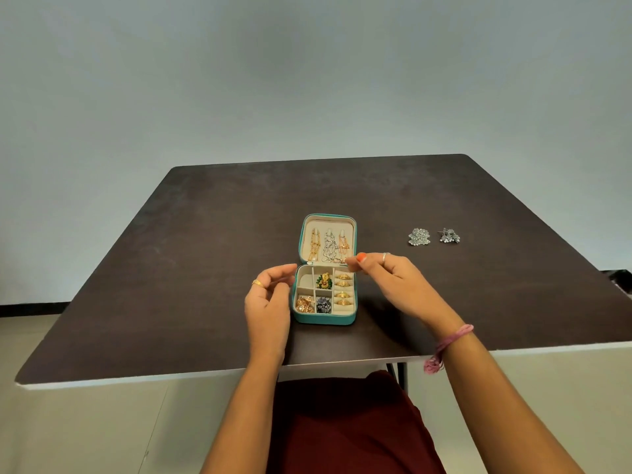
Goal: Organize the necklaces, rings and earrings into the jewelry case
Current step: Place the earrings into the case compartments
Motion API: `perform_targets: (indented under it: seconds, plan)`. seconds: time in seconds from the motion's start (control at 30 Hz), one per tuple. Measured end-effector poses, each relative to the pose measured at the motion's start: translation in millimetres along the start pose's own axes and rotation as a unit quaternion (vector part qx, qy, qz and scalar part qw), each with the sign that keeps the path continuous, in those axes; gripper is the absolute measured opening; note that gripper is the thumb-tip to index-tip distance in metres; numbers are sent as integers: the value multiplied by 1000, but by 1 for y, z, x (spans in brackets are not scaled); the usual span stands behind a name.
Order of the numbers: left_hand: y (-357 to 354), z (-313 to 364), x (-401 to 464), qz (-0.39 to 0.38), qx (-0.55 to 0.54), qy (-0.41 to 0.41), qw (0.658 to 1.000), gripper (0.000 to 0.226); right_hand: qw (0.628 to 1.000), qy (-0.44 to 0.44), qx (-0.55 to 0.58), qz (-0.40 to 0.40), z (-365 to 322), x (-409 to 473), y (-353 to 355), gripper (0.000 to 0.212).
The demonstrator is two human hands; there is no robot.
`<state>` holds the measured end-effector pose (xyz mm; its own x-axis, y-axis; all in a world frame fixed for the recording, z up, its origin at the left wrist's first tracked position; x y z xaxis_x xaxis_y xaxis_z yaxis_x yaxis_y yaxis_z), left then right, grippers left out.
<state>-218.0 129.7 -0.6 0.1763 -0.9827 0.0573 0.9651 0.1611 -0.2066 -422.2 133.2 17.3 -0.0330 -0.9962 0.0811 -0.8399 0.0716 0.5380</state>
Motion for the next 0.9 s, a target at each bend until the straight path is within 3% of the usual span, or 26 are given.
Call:
perform_targets:
  seconds: [0.2,0.37,0.57,0.7,0.9]
  plan:
    - [-48,22,-9,-86,31,-101,991,39,999,-5,-2,50,24,-2,35,16]
    - [-103,24,-16,-161,36,-144,976,43,990,-33,-5,137,51,3,70,17]
    - [-168,-18,-10,-218,44,-62,973,31,958,-94,-69,263,80,14,100,19]
    - [-197,-50,1,-230,139,-2,963,35,953,-103,-125,255,93,28,98,36]
    - [-219,-64,16,-223,234,-36,945,50,941,-109,-231,221,98,45,99,36]
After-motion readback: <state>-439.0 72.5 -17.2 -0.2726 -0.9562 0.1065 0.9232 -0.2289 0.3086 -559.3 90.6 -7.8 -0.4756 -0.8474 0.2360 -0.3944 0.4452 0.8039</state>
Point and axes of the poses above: each hand's wrist, its own x-axis towards the middle knuckle, its own y-axis out of the back of the hand, z = x × y, the point moved 5 cm from there along x, towards the middle knuckle, and after that the axes turned 6 degrees about -x, right-handed, at the moved point
